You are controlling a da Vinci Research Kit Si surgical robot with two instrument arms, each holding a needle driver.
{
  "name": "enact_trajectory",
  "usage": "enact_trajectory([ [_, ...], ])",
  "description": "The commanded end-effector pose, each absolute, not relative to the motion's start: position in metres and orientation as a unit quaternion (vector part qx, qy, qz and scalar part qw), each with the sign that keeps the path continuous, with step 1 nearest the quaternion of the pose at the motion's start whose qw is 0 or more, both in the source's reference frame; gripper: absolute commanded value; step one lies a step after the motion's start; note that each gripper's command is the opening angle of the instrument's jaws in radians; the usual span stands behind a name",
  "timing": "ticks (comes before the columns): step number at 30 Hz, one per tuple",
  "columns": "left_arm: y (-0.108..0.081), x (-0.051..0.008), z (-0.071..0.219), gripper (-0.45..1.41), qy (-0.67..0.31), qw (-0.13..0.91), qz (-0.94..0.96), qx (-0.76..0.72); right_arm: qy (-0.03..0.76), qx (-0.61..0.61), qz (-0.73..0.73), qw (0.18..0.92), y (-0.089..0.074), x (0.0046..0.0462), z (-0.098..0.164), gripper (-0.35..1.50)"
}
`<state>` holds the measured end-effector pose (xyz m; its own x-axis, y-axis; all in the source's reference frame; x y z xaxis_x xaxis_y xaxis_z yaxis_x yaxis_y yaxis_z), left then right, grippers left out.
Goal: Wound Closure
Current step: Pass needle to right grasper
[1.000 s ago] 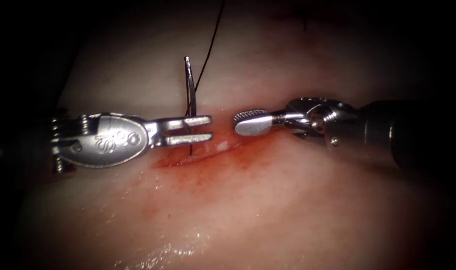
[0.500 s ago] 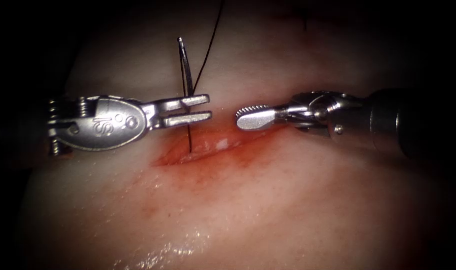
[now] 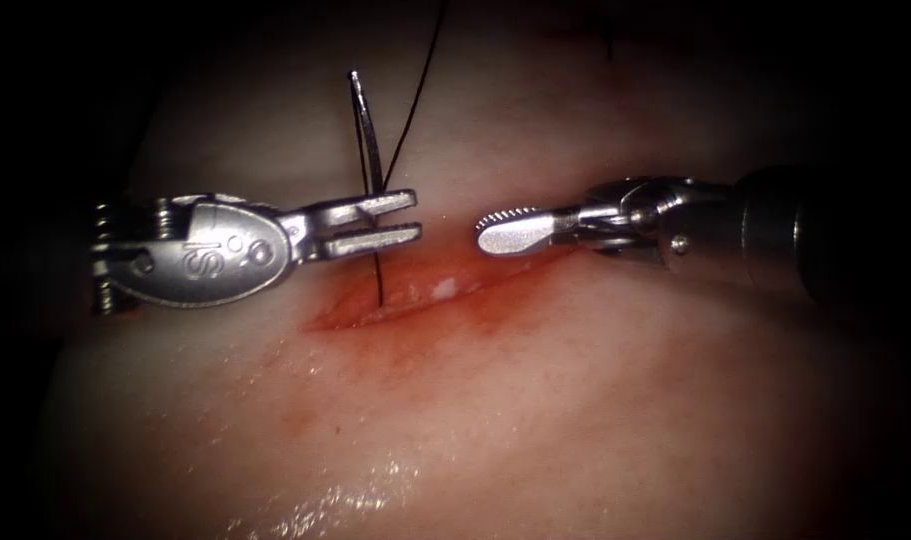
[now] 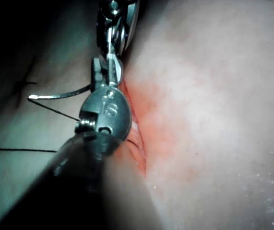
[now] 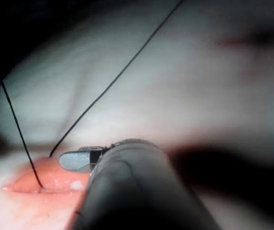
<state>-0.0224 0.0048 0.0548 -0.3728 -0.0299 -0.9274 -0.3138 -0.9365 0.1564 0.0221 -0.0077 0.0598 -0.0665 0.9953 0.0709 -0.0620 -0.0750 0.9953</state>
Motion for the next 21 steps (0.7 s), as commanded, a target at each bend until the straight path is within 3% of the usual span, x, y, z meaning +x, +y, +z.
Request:
enact_trajectory([
  [1, 0.0045, -0.023, 0.0557, -0.45, 0.158, 0.084, 0.814, -0.553, 0.482, 0.485, 0.548, 0.481, -0.0074, 0.023, 0.0602, 0.34],
  [3, 0.0032, -0.023, 0.0566, -0.45, 0.16, 0.074, 0.817, -0.548, 0.482, 0.485, 0.549, 0.481, -0.0073, 0.0231, 0.0602, 0.71],
  [5, 0.0022, -0.0231, 0.0574, -0.45, 0.162, 0.066, 0.82, -0.544, 0.483, 0.484, 0.549, 0.48, -0.0073, 0.0233, 0.0602, 0.96],
  [9, 0.0005, -0.0233, 0.0593, -0.45, 0.166, 0.049, 0.825, -0.537, 0.482, 0.484, 0.552, 0.478, -0.0074, 0.024, 0.0601, 1.3],
  [14, -0.001, -0.024, 0.0609, -0.45, 0.17, 0.039, 0.829, -0.531, 0.48, 0.496, 0.554, 0.466, -0.0079, 0.0253, 0.0598, 1.38],
  [21, -0.002, -0.0247, 0.0615, -0.45, 0.179, 0.035, 0.831, -0.526, 0.491, 0.504, 0.544, 0.458, -0.009, 0.0276, 0.0596, 1.3],
])
